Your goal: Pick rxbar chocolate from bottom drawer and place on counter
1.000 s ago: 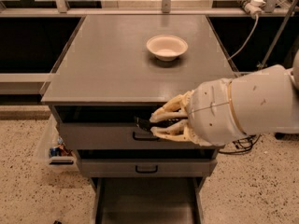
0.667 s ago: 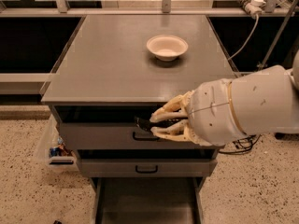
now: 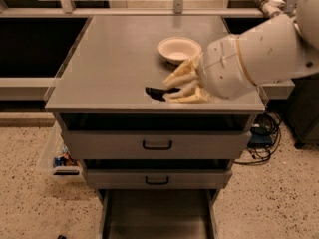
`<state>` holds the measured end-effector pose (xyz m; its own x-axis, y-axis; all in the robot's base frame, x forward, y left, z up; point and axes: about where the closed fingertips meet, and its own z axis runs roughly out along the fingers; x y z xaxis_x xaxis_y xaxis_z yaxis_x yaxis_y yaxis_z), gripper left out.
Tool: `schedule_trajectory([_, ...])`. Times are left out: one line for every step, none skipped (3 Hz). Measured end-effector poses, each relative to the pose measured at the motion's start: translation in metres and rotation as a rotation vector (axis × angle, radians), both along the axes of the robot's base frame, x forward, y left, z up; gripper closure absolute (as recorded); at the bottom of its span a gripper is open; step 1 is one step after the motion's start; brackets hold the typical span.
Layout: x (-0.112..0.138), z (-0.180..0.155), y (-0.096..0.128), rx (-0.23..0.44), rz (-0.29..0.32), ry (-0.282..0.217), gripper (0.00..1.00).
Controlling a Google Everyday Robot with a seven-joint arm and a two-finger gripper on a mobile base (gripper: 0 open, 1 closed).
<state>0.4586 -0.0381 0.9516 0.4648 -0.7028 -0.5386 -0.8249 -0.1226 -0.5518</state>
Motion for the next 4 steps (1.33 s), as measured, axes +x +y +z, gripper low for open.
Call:
schedule_trajectory([0.043, 0.012, 0.003, 0.002, 0.034, -0.01, 1.0])
schedule_trajectory([0.082, 0.0, 0.002, 0.01, 0.022, 0.014, 1.0])
schedule_trajectory([0.109, -0.027, 0.0, 0.04, 0.002, 0.06, 1.0])
schedule_trajectory([0.129, -0.058, 0.003, 0.055, -0.012, 0.108, 1.0])
